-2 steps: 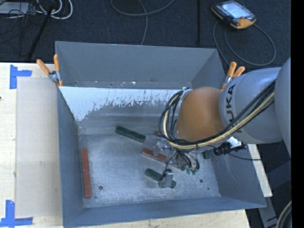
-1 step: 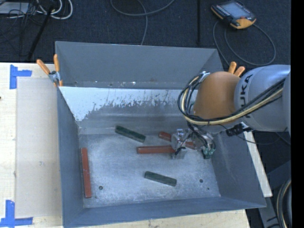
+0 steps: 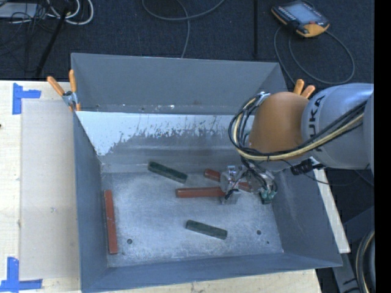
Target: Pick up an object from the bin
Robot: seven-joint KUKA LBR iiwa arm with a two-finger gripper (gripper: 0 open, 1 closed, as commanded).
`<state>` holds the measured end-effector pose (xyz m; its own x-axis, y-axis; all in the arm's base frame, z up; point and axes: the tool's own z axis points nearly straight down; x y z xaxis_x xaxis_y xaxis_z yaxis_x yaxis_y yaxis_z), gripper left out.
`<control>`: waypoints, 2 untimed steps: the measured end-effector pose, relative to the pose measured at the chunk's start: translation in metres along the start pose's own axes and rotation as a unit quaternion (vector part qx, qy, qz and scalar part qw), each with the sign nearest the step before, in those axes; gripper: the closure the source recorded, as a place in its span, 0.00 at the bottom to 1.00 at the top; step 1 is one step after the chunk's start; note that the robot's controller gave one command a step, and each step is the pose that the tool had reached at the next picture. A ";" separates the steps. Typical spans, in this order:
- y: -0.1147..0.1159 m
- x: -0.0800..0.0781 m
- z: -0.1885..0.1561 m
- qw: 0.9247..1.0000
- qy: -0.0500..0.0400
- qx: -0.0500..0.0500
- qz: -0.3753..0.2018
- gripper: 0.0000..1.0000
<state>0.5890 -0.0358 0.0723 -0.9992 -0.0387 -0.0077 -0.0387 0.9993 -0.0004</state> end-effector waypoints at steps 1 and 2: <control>0.008 -0.001 0.000 1.000 0.000 0.002 -0.028 1.00; 0.018 0.006 -0.159 1.000 0.001 0.000 -0.017 1.00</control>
Offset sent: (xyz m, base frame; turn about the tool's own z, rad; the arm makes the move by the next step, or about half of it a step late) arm -0.0089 0.0178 0.1570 -0.0359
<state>0.5816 -0.0185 0.2309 -0.9973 -0.0735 -0.0054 -0.0735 0.9973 -0.0002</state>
